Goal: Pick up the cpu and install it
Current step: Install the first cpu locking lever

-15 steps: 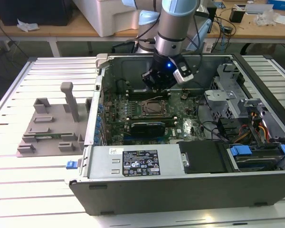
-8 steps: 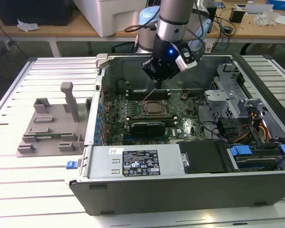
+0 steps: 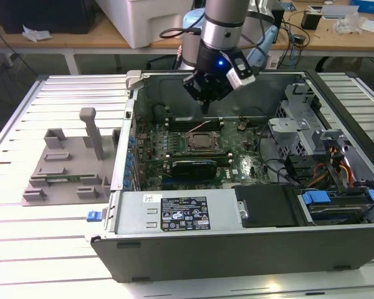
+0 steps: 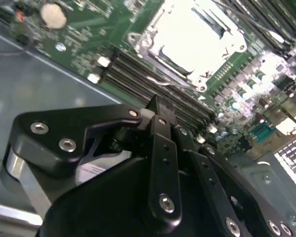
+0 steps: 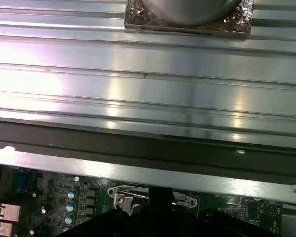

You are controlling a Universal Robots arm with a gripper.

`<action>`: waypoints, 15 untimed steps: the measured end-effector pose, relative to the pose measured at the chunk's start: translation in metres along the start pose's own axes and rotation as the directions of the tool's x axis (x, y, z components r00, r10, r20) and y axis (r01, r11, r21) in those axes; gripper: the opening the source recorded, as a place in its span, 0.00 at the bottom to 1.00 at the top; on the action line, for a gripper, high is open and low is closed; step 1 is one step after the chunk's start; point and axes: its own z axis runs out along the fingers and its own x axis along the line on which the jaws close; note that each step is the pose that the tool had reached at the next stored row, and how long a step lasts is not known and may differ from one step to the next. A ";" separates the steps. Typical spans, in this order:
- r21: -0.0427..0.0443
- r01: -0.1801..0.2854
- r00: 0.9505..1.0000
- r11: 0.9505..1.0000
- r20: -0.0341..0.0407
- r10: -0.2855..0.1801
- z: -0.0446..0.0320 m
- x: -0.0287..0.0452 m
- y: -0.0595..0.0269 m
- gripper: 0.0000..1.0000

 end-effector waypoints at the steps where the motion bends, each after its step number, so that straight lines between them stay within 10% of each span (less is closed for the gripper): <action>1: 0.000 0.000 1.000 1.000 0.000 0.000 0.0028 0.0042 -0.0005 0.11; 15: 0.000 0.006 1.000 1.000 0.000 -0.006 0.0350 0.0138 -0.0079 0.11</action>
